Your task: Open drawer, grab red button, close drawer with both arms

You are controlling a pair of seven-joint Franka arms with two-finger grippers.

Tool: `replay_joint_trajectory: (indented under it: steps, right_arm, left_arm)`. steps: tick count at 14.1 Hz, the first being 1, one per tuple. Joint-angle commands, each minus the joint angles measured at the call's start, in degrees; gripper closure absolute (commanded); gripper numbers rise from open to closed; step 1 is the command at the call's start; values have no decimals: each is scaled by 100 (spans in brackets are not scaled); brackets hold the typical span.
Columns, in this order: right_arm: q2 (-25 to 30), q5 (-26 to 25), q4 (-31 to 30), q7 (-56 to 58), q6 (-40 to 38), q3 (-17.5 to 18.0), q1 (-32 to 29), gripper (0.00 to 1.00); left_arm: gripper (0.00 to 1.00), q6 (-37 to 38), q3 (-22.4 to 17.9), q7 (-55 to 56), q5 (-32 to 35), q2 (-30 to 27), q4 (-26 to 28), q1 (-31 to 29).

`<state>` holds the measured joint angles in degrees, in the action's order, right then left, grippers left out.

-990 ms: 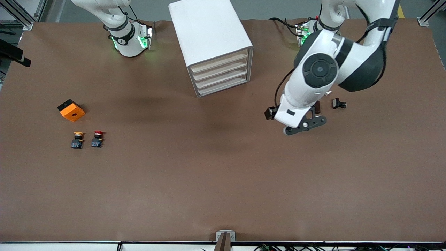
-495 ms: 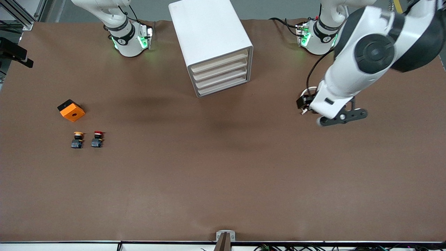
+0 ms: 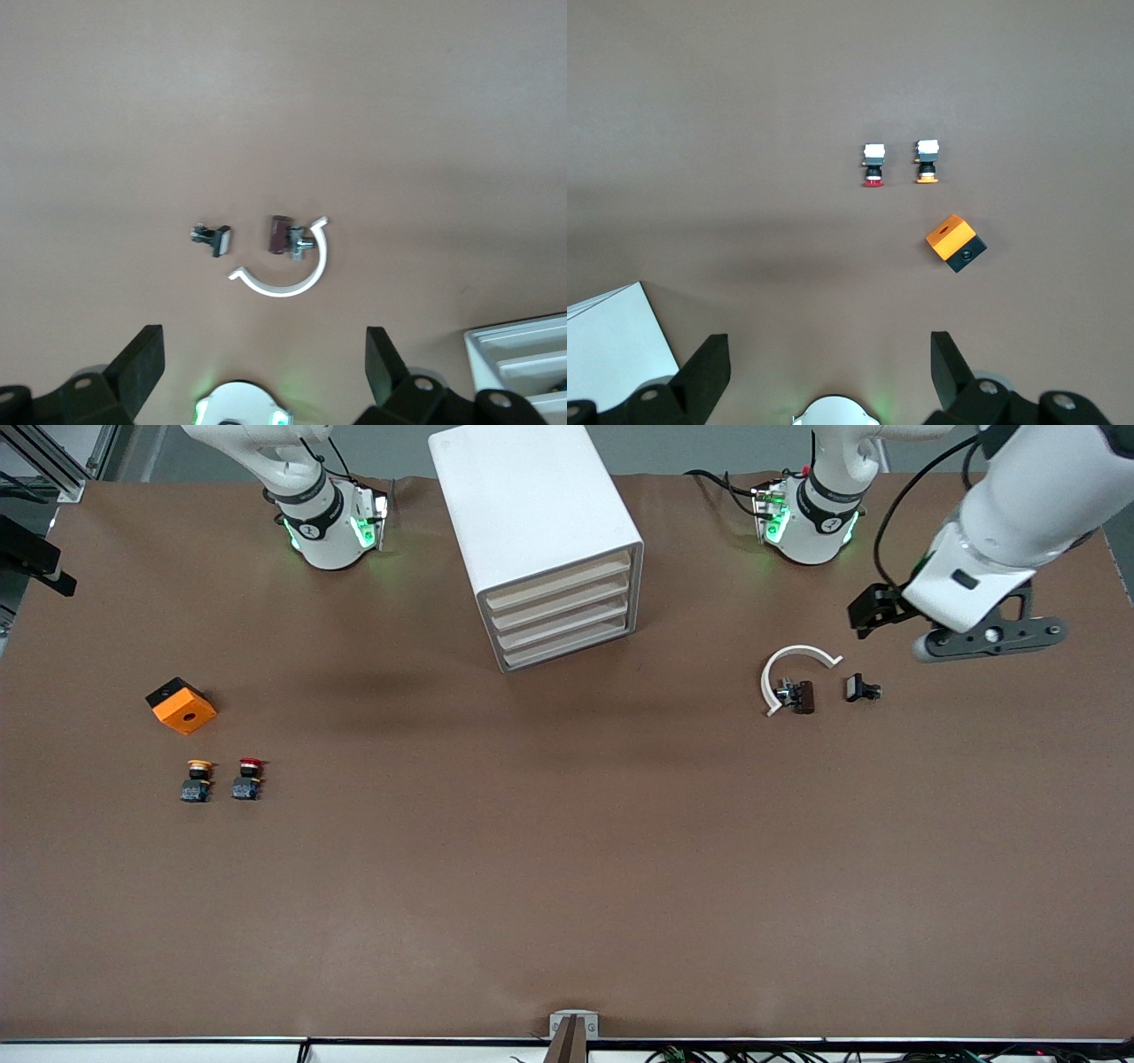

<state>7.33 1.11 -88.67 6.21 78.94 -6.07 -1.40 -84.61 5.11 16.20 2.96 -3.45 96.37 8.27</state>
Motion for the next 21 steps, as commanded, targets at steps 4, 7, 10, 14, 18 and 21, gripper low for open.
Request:
replay_joint_trajectory:
  steps: [4, 7, 10, 14, 18, 21]
  right_arm:
    - [286, 171, -371, -5, 78, 44, -203, 0]
    - [295, 171, -371, 3, 43, 44, -194, 0]
    - [348, 109, -388, 12, -1, 44, -168, 0]
    - [348, 109, -388, 30, 7, 53, -185, 0]
    - [357, 109, -406, 56, 16, 79, -176, 0]
    - [357, -5, -406, 91, 51, 88, -159, 0]
  left_arm:
    - [0, -345, -300, -1170, -85, -235, 522, -659]
    - [0, -1117, -335, -1348, -103, -201, 594, -809]
    - [0, -1401, -528, -1339, -427, -34, 191, -818]
    - [0, -1348, -538, -1260, -419, 230, -346, -827]
    - [0, -1024, -529, -1251, -393, 239, -426, -809]
    - [0, -812, -520, -1268, -384, 239, -522, -809]
